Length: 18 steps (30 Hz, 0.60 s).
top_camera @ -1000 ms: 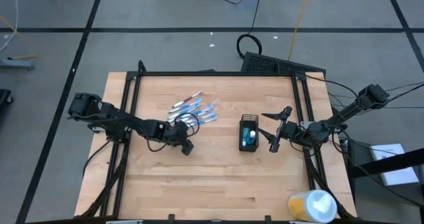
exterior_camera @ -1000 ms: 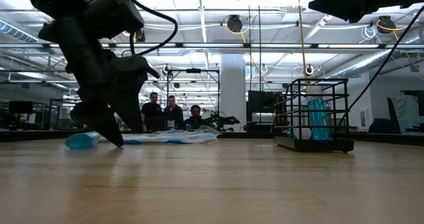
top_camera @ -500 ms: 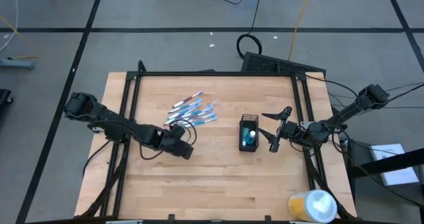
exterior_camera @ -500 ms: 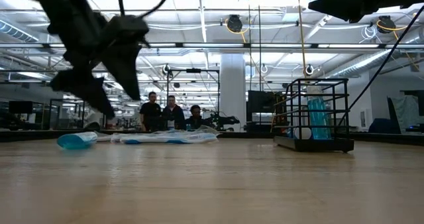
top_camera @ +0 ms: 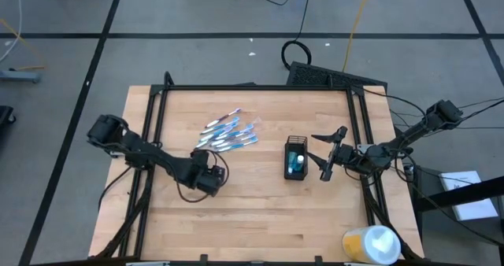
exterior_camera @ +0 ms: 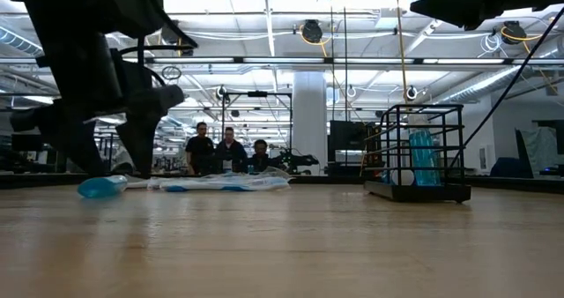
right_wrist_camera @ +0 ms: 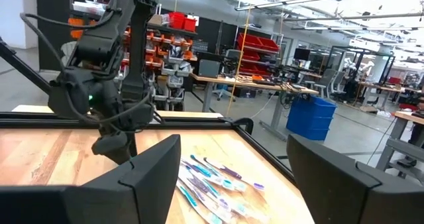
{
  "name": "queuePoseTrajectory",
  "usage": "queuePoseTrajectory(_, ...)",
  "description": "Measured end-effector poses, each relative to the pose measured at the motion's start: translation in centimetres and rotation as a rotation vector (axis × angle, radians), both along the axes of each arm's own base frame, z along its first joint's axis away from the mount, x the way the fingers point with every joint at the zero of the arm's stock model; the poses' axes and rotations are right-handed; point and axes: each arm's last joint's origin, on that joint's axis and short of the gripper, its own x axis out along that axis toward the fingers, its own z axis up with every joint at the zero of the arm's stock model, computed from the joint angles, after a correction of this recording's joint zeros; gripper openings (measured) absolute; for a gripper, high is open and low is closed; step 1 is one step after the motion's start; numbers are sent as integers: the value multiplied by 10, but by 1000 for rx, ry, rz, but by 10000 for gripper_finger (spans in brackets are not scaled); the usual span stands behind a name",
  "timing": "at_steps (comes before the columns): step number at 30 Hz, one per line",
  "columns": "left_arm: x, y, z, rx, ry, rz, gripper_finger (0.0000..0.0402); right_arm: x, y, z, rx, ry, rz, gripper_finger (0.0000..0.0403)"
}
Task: Pick & Place toothbrushing station
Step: Put the mouthwash into the middle section of the mesh organizer
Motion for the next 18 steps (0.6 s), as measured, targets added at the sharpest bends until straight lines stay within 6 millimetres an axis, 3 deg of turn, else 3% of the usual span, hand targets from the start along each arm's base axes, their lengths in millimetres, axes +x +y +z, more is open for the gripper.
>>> queuePoseTrajectory(4, 1, 2, 0, -14, 9, 33, 310, 0, 0, 0, 2, 1, 1, 266)
queuePoseTrajectory(12, 13, -4, 38, -8, 76, -8, 310, 0, 0, 0, 3, 2, 2, 265)
queuePoseTrajectory(18, 6, -3, 32, -111, 142, 102, 310, 0, 0, -1, 1, 5, 2, 265)
